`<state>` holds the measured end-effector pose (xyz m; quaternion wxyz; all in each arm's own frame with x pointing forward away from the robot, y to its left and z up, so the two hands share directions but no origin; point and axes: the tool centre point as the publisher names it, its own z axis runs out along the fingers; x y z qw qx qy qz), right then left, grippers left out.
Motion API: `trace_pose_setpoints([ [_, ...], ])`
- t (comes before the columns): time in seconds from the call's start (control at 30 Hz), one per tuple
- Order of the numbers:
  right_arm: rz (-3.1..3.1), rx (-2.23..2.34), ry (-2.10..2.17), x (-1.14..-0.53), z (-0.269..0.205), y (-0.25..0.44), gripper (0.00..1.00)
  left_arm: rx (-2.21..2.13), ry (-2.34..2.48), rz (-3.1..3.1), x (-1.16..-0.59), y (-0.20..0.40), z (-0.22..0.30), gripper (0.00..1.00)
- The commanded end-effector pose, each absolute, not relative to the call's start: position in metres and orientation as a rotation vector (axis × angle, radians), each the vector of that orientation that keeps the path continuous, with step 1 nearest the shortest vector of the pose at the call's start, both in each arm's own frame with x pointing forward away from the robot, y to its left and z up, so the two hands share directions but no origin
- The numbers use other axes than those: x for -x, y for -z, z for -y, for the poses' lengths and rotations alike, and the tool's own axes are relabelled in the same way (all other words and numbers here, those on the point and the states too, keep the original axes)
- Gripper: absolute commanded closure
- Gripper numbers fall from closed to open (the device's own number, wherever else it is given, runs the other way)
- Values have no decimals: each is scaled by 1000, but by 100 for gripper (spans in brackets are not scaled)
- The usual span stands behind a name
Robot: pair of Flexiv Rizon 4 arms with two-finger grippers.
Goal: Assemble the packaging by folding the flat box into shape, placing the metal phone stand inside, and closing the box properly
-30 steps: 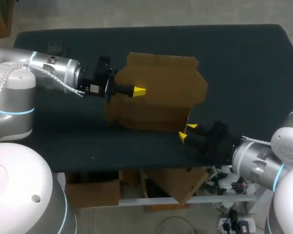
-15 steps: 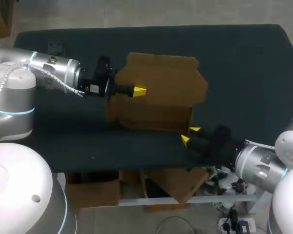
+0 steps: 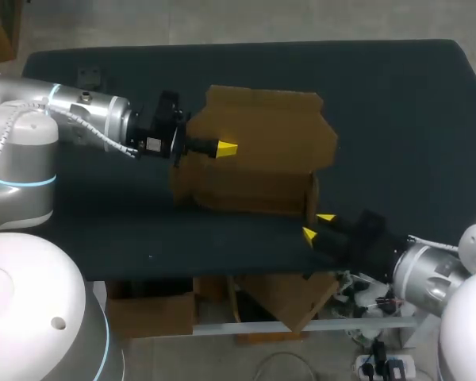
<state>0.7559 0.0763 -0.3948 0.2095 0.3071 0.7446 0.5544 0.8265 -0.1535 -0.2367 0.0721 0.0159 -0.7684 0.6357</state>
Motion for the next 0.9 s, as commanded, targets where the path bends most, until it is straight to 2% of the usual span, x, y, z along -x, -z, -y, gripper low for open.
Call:
trace_pose_setpoints([
  [0.03,-2077,-837,-1558,-748,-66,391,53,-45,-1909,2307,-827,239,153,100],
  [0.9,-2241,-570,-1546,-752,-21,374,53,-45,-1909,2307,-827,239,153,100],
])
